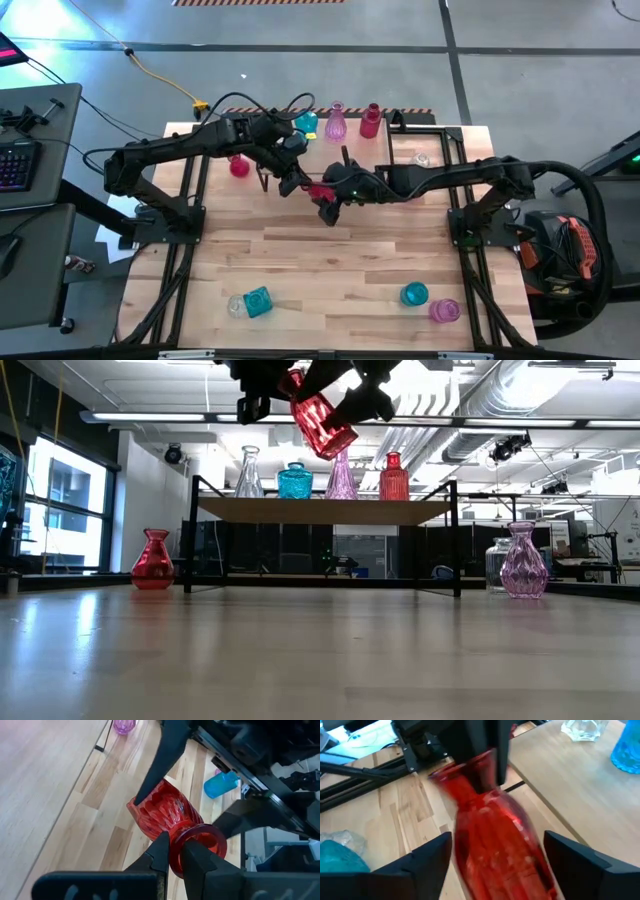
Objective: Sort vases onto shelf
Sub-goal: Put the bottom red flower vase on the shelf aligned with the other red flower vase
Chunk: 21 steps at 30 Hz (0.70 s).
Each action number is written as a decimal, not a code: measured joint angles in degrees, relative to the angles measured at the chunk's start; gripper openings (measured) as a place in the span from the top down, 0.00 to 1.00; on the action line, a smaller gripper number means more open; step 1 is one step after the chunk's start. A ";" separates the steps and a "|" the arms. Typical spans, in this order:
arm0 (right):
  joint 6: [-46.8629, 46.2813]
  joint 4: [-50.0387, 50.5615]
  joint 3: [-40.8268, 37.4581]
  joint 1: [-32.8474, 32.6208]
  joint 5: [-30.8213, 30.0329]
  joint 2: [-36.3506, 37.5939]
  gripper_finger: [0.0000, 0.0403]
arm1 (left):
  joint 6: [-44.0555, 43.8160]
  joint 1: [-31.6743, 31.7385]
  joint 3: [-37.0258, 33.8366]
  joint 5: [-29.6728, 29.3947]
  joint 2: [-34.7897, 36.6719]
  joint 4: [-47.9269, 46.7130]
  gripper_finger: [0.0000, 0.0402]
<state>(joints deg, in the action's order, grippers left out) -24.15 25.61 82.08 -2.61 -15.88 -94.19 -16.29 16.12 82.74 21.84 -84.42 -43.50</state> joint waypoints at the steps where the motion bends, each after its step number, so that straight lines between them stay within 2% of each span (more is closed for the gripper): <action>1: -0.22 -0.01 0.00 0.03 -0.06 0.00 0.31 | 0.00 0.00 0.00 -0.04 -0.02 0.00 0.95; 7: 0.61 -0.28 0.00 -0.10 0.05 0.00 0.51 | -0.17 0.00 0.00 0.30 -0.17 0.35 0.95; 21: -1.38 -0.07 0.00 -0.09 0.00 0.00 0.51 | 0.08 0.00 -0.07 -0.12 -0.17 1.64 0.94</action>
<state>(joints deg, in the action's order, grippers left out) -25.53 25.54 82.08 -2.70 -15.88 -94.19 -16.22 16.12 82.67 21.72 -84.60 -41.86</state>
